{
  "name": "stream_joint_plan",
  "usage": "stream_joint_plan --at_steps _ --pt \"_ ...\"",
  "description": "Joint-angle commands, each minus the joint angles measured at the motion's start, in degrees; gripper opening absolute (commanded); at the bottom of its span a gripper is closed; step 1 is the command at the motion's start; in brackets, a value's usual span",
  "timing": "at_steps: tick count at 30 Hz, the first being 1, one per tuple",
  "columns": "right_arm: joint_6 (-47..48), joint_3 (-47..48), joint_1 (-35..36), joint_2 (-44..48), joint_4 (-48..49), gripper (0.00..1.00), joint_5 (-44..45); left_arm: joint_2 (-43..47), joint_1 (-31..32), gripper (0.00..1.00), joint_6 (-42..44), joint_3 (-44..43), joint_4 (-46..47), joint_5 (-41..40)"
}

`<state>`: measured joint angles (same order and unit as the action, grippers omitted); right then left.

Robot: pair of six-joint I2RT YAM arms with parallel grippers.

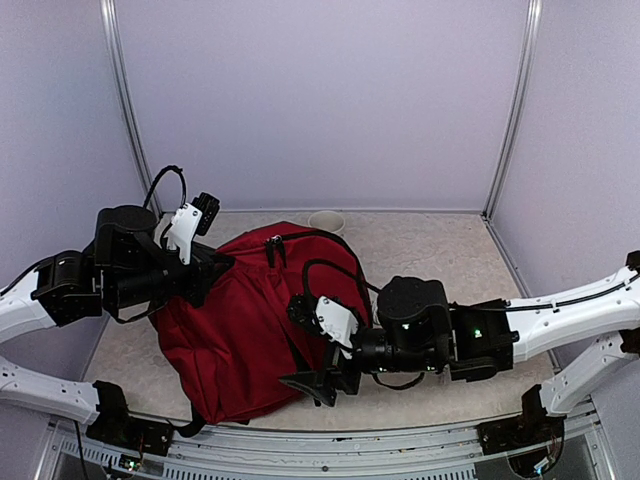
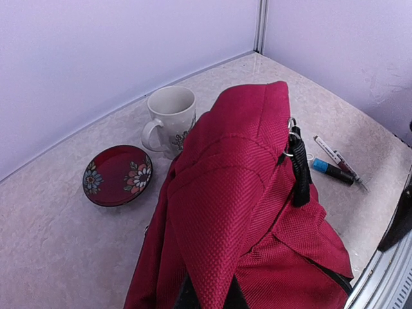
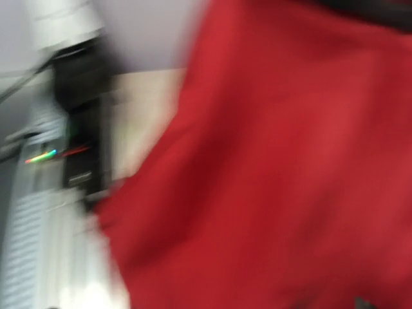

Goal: Pack the student bag
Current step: Adjust the lower front pocket of the student bag.

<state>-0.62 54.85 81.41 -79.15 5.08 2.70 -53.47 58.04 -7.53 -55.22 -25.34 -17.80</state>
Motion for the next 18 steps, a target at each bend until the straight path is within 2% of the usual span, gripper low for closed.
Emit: stream_joint_plan --at_steps 1,3,6,10,12,16,18 --pt "-7.61 3.40 0.03 -4.99 -0.12 0.97 23.99 2.52 -0.66 0.00 -1.01 -1.47 13.52 -1.30" --pt "-8.89 5.03 -0.23 -7.08 -1.16 0.93 28.53 2.45 -0.62 0.00 -0.79 -1.62 13.57 -0.87" --pt "-10.71 6.25 -1.50 -9.05 -3.31 0.82 30.82 2.33 -0.49 0.00 -0.31 -1.89 13.48 -0.04" --pt "-15.98 4.85 -4.83 -7.70 -6.26 0.53 32.37 2.45 0.15 0.00 0.74 -1.83 13.48 1.04" --pt "-17.84 1.92 -6.79 -5.25 -4.63 0.42 30.73 2.62 0.87 0.00 1.73 -1.57 13.50 1.32" --pt "-17.91 -6.33 -10.47 -0.86 3.85 0.33 23.53 2.73 2.31 0.00 3.38 -1.42 13.30 2.15" --pt "-18.18 -8.76 -11.82 0.36 5.70 0.31 19.79 2.47 3.10 0.00 4.05 -1.47 13.07 2.77"
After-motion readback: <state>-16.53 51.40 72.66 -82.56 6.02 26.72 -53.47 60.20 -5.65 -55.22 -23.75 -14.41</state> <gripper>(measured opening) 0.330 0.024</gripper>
